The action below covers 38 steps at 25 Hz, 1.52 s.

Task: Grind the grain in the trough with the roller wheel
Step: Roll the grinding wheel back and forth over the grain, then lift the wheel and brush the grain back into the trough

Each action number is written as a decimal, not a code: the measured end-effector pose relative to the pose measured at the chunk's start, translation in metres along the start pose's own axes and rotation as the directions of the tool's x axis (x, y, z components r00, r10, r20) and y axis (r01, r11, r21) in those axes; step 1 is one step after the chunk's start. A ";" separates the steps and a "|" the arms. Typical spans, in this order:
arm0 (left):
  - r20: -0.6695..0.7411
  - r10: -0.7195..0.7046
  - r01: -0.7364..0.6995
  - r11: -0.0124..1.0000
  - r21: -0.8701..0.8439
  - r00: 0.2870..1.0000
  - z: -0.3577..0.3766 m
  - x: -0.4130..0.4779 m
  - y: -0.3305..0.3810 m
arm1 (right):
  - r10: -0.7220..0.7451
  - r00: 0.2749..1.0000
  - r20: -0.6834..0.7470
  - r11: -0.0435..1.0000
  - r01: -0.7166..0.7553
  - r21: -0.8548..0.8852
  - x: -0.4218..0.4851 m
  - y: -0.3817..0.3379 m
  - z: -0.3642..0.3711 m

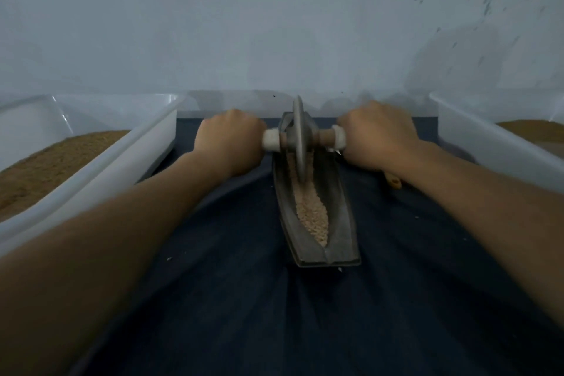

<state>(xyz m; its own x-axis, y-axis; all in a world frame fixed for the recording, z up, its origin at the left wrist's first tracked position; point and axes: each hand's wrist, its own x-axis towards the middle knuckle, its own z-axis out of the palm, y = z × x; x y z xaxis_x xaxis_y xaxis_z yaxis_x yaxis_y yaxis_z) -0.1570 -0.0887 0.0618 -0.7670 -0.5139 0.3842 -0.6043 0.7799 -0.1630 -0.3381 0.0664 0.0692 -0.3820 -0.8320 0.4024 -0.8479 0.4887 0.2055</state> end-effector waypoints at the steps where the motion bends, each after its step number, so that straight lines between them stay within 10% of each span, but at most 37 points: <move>1: -0.035 0.041 -0.041 0.999 -0.015 0.999 0.002 -0.017 -0.004 | -0.062 0.997 -0.046 0.998 0.061 -0.024 -0.016 0.004 0.000; 5: -0.218 0.131 -0.125 0.991 0.039 0.967 0.001 -0.055 -0.010 | -0.145 0.962 -0.233 0.985 0.117 -0.129 -0.047 0.009 -0.002; 13: 0.006 -0.013 0.012 0.999 0.045 1.000 -0.004 0.000 0.008 | 0.049 0.996 0.075 0.997 -0.052 0.048 -0.008 -0.004 0.000; 18: -0.197 0.121 -0.124 0.992 -0.001 0.973 -0.005 -0.062 -0.008 | -0.124 0.970 -0.210 0.985 0.094 -0.147 -0.060 0.006 -0.010; 24: -0.069 -0.066 0.070 0.996 0.056 0.995 0.001 0.005 0.010 | 0.070 0.997 0.032 0.997 -0.071 0.025 0.008 -0.006 0.000; 33: -0.072 -0.270 0.224 0.899 -0.376 0.960 0.040 -0.017 0.004 | 0.173 0.951 -0.254 0.979 -0.138 0.150 -0.041 0.031 -0.025; 38: -0.035 -0.315 0.261 0.838 -0.480 0.948 0.045 -0.022 0.004 | 0.320 0.873 0.369 0.927 -0.369 0.070 -0.042 0.053 -0.039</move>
<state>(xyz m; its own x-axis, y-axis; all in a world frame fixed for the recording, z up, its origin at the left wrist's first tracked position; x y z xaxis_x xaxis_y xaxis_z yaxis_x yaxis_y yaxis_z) -0.1520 -0.0903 0.0121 -0.5291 -0.7208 0.4479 -0.6023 0.6908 0.4001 -0.3525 0.1372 0.0981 -0.7402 -0.6666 0.0880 -0.6704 0.7417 -0.0205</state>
